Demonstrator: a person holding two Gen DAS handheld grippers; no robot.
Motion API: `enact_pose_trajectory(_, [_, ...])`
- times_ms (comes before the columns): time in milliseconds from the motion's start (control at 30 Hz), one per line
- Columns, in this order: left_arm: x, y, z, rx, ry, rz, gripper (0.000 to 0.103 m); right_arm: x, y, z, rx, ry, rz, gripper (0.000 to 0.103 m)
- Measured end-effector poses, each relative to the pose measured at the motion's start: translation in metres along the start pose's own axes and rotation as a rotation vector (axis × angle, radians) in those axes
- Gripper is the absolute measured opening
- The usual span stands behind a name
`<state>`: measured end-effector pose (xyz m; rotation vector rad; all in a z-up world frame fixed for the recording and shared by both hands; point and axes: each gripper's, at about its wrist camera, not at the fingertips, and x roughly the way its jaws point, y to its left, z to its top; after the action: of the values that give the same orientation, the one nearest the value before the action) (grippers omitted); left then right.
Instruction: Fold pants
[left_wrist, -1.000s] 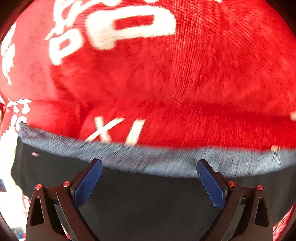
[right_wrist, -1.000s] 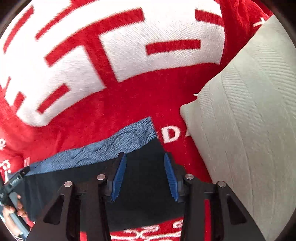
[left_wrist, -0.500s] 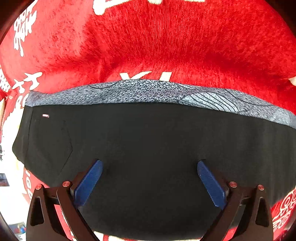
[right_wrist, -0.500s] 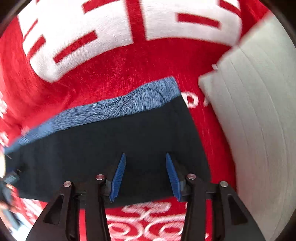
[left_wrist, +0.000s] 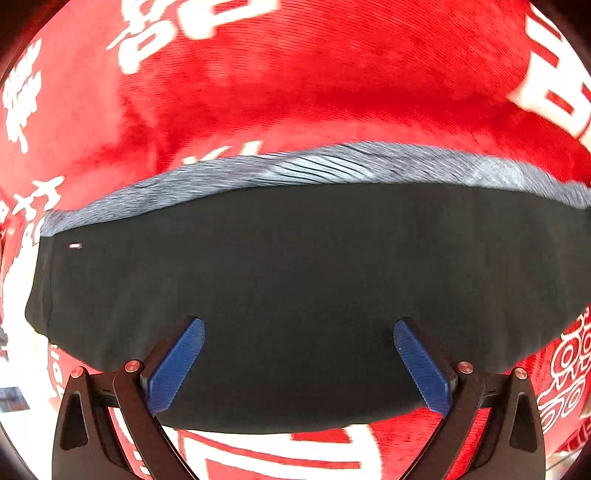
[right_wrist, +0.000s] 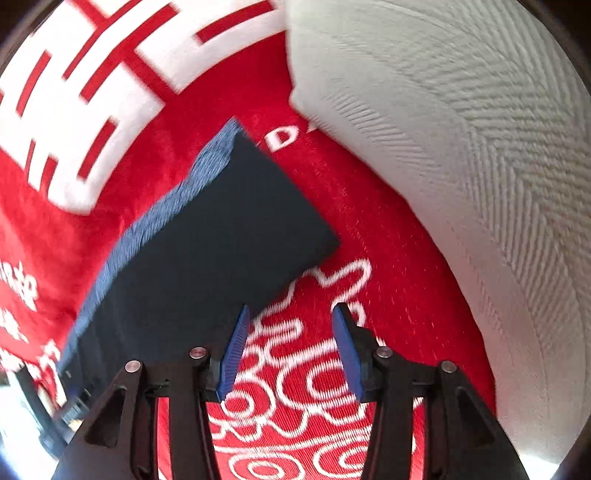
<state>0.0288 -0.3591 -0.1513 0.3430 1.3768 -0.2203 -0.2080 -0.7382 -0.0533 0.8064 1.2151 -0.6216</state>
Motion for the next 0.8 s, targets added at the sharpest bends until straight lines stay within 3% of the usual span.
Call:
enact_pose_trajectory(33, [0.001,-0.005,-0.001,0.008,0.004,-0.003,0.103,-0.001,-0.008,0.006,0.013,-0.008,0.006,0.044])
enact_pose_trajectory(67, [0.001,-0.008,-0.002,0.013,0.006,-0.003,0.103,0.003,-0.005,0.013,0.019,-0.01,0.016,0.027])
enact_pose_trajectory(133, [0.0,-0.013,-0.003,0.024,0.006,0.007,0.103,0.003,0.011,0.024,-0.034,-0.029,-0.006,0.011])
enact_pose_trajectory(267, [-0.004,-0.02,-0.006,0.016,0.004,0.007,0.103,-0.009,0.038,0.029,-0.205,-0.115,-0.079,0.009])
enact_pose_trajectory(333, [-0.003,-0.023,-0.009,0.013,0.012,0.004,0.103,0.01,0.03,0.03,-0.167,-0.041,-0.115,0.009])
enact_pose_trajectory(400, [-0.002,-0.021,-0.01,0.007,0.013,-0.005,0.103,0.016,0.017,0.027,-0.082,-0.013,-0.077,0.01])
enact_pose_trajectory(467, [-0.004,-0.019,-0.011,0.002,0.015,-0.009,0.103,0.006,0.014,0.022,-0.088,-0.011,-0.093,0.026])
enact_pose_trajectory(533, [-0.005,-0.014,-0.013,0.001,0.016,-0.011,0.103,-0.003,0.012,0.014,-0.105,-0.003,-0.128,0.036])
enact_pose_trajectory(600, [-0.01,-0.008,-0.015,-0.007,0.015,-0.013,0.103,-0.014,0.01,0.003,-0.125,0.002,-0.15,0.038])
enact_pose_trajectory(667, [-0.017,-0.001,-0.019,-0.016,0.011,-0.011,0.103,-0.017,0.017,-0.01,-0.142,0.004,-0.168,0.048])
enact_pose_trajectory(800, [-0.02,0.033,-0.015,-0.03,-0.015,0.01,0.103,-0.018,0.03,-0.036,-0.16,0.047,-0.14,0.051])
